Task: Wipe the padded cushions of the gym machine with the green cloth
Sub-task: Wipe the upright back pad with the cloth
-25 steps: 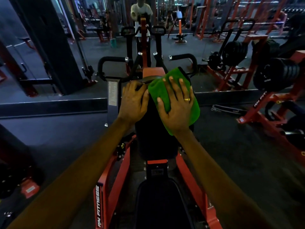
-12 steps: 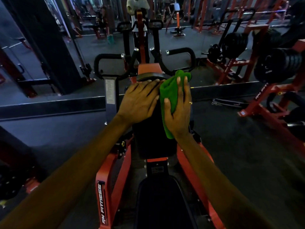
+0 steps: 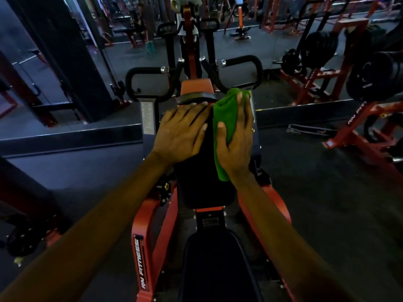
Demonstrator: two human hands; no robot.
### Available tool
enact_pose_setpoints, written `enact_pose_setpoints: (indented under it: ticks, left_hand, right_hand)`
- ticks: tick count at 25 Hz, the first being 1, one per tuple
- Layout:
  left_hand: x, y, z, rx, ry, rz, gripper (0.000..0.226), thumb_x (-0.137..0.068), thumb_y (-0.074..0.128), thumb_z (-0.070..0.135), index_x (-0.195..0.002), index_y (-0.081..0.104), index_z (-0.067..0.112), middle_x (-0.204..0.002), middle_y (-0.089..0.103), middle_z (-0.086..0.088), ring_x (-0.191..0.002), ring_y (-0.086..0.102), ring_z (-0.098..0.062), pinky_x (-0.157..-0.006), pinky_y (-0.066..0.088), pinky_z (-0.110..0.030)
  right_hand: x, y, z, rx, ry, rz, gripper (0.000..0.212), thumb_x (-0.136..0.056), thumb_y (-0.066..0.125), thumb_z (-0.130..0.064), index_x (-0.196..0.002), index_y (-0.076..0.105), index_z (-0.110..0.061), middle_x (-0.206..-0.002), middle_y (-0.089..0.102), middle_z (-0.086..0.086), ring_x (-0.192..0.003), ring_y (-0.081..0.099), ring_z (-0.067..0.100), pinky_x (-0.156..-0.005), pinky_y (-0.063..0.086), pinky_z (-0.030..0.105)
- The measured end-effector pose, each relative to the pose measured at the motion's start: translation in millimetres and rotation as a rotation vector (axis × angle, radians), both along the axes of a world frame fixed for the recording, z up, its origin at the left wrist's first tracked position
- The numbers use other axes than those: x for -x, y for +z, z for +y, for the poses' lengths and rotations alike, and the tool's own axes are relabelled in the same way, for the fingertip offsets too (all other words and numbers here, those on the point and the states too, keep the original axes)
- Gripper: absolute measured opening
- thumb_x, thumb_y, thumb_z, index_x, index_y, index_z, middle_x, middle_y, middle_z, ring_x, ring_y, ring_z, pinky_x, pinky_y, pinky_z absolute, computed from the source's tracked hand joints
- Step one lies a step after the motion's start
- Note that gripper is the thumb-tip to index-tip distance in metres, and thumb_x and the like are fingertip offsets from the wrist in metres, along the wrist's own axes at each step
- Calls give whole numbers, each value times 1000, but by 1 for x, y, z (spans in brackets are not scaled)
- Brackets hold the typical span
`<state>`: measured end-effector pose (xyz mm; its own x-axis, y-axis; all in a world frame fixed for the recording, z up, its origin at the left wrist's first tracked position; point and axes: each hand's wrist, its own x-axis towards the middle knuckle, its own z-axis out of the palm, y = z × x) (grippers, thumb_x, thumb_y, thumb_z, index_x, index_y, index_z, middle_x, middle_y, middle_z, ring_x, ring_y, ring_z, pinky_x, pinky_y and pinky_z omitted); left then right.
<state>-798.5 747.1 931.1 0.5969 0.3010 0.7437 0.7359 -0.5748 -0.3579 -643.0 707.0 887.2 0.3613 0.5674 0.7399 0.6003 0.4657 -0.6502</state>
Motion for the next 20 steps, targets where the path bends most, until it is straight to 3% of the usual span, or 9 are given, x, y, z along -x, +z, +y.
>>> enact_pose_setpoints:
  ticks: [2, 4, 7, 12, 15, 18, 20]
  left_hand:
    - [0, 0, -1, 11, 5, 4, 47, -104, 38, 32, -145, 53, 14, -143, 57, -5, -123, 56, -24, -93, 37, -39]
    - [-1, 1, -2, 15, 20, 10, 48, -104, 37, 33, -147, 50, 17, -144, 56, -3, -123, 56, -23, -93, 37, -39]
    - [-2, 3, -4, 15, 23, 10, 48, -104, 34, 33, -147, 51, 17, -143, 58, -3, -122, 58, -25, -91, 39, -40]
    - [-1, 2, -2, 0, 29, 24, 46, -104, 35, 32, -143, 54, 14, -141, 59, -5, -120, 56, -25, -90, 38, -39]
    - [-1, 3, -2, -2, 35, 37, 46, -104, 35, 32, -143, 53, 15, -141, 59, -4, -121, 53, -23, -89, 38, -39]
    - [-2, 4, -5, 2, 59, 45, 49, -105, 31, 33, -147, 50, 19, -143, 57, -1, -120, 51, -21, -89, 36, -38]
    - [-3, 5, -6, -5, 58, 35, 49, -105, 30, 33, -147, 51, 19, -142, 58, -1, -119, 50, -21, -87, 35, -38]
  right_hand:
    - [2, -13, -3, 1, -12, -4, 64, -104, 43, -42, -160, 18, -22, -166, 24, 14, -151, 30, 24, -117, 23, 16]
    - [6, -50, -15, 49, -11, 11, 64, -104, 40, -47, -160, 13, -31, -166, 22, 13, -152, 27, 24, -119, 26, 26]
    - [8, -88, -32, 95, 12, 28, 64, -105, 36, -48, -160, 14, -23, -165, 22, 16, -153, 25, 24, -119, 31, 35]
    - [3, -7, -5, -18, 8, 8, 63, -105, 43, -37, -159, 16, -22, -166, 22, 13, -153, 24, 22, -119, 22, 21]
    - [0, -13, -1, -48, -29, -44, 62, -105, 43, -41, -159, 16, -28, -166, 23, 14, -152, 28, 28, -119, 31, 33]
    - [7, -93, -26, 28, -66, -94, 63, -107, 38, -46, -161, 11, -28, -165, 21, 16, -151, 29, 36, -116, 37, 51]
    - [11, -130, -40, 95, -83, -117, 65, -107, 37, -46, -162, 8, -28, -164, 21, 18, -149, 30, 38, -110, 41, 56]
